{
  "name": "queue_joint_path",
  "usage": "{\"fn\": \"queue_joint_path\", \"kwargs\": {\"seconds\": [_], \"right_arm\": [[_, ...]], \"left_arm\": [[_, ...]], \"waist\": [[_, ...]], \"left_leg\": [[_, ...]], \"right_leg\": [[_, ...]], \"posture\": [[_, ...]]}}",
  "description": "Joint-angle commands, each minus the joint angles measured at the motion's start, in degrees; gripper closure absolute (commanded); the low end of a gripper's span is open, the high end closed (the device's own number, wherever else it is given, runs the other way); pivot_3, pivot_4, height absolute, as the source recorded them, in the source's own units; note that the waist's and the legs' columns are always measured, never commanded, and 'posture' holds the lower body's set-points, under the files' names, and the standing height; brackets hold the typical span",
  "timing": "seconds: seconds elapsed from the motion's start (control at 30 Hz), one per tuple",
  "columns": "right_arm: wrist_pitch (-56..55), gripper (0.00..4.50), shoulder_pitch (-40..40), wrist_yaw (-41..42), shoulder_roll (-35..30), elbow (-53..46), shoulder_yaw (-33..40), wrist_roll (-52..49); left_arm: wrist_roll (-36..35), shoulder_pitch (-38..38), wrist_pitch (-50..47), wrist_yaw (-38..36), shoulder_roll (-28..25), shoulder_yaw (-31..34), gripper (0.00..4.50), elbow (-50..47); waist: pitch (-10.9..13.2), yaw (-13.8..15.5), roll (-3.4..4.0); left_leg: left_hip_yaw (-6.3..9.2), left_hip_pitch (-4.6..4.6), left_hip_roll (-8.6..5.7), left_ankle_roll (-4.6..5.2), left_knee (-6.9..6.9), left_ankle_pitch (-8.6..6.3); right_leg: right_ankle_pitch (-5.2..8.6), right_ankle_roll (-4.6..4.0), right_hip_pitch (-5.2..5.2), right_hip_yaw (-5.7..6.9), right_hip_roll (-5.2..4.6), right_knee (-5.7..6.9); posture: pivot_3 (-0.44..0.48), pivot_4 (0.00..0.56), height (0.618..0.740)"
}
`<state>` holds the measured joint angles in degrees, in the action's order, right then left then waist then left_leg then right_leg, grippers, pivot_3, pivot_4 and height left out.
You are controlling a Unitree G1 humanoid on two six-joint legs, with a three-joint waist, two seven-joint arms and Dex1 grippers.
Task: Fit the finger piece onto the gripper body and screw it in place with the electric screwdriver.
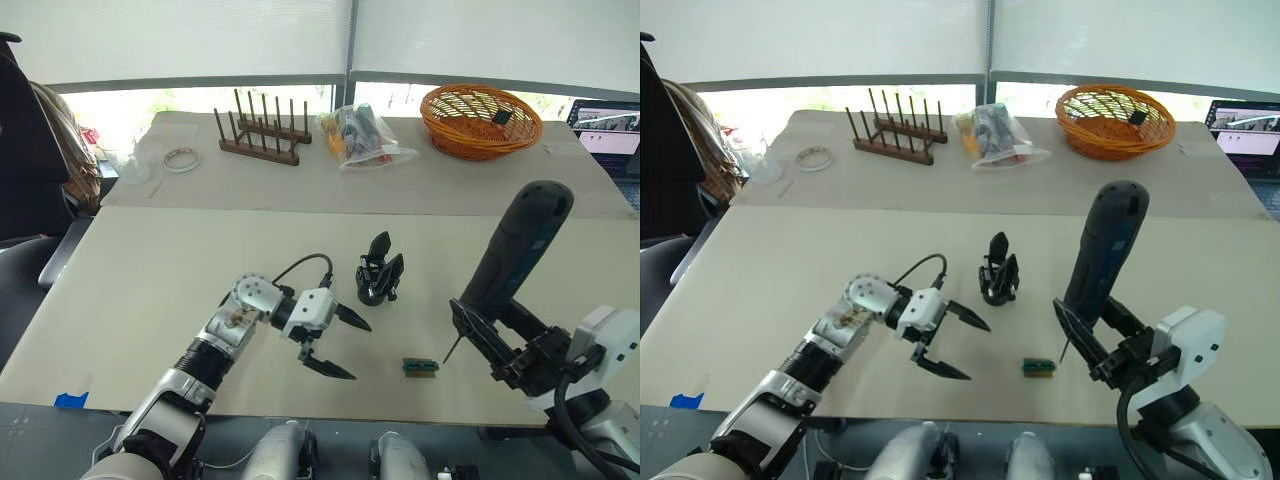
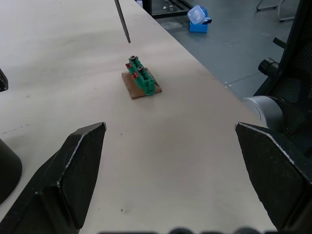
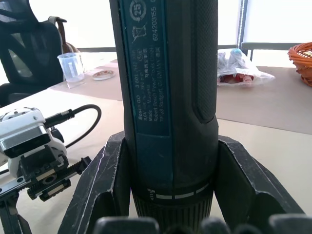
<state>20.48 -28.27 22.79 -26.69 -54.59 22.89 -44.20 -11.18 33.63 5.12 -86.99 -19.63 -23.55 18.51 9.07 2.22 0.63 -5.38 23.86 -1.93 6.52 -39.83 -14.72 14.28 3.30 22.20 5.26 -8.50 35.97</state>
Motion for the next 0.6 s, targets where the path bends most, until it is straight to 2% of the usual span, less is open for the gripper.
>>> {"fn": "queue_joint_path", "kwargs": {"seconds": [0.03, 0.23, 0.6], "right_arm": [[-1.7, 2.53, 0.9, -0.7, -0.2, -3.0, 0.6, -1.1], [-1.5, 2.53, 0.6, -0.6, 0.1, -2.7, -2.1, 0.2], [-1.8, 2.53, 1.6, -0.8, -0.2, -1.7, -2.4, 1.0]], "left_arm": [[-0.5, 0.1, -0.8, -0.1, 0.5, -0.3, 0.00, -2.3], [-0.8, -0.1, -2.2, -0.3, 0.4, -0.3, 0.00, -3.2], [-0.3, -0.2, -2.2, 0.5, 0.2, -0.1, 0.00, -4.2]], "waist": [[0.0, 0.0, 0.00], [0.0, 0.0, 0.00], [0.0, 0.0, 0.00]], "left_leg": [[0.00, 0.00, 0.00, 0.00, 0.00, 0.00], [0.00, 0.00, 0.00, 0.00, 0.00, 0.00], [0.00, 0.00, 0.00, 0.01, 0.00, -0.01]], "right_leg": [[0.00, 0.00, 0.00, 0.00, 0.00, 0.00], [0.00, 0.00, 0.00, 0.00, 0.00, 0.00], [0.00, 0.00, 0.00, -0.01, 0.00, 0.00]], "posture": [[0.000, 0.150, 0.740], [0.000, 0.150, 0.740], [0.000, 0.150, 0.740]]}}
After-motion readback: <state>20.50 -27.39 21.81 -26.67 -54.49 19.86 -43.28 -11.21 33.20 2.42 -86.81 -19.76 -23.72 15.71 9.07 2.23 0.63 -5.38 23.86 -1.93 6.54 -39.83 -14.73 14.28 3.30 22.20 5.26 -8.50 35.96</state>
